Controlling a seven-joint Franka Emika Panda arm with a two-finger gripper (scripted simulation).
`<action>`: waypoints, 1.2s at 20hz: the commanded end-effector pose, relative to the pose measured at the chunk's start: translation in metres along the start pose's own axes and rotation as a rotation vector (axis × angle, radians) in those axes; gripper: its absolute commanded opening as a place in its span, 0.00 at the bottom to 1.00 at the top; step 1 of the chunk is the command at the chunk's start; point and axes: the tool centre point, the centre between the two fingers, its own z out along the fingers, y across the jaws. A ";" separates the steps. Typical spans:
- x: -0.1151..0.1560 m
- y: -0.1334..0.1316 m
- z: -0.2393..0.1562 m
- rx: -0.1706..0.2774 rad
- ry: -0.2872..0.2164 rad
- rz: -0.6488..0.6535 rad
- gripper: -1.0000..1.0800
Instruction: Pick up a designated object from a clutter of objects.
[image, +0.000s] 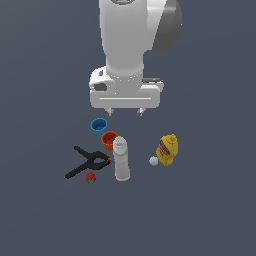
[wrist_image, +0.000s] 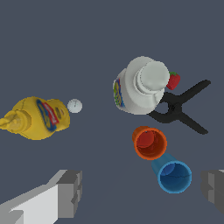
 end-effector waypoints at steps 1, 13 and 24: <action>0.000 0.000 0.000 0.000 0.000 0.000 0.62; -0.002 0.003 0.001 -0.015 -0.004 -0.007 0.62; 0.006 0.023 0.019 -0.029 -0.014 -0.081 0.62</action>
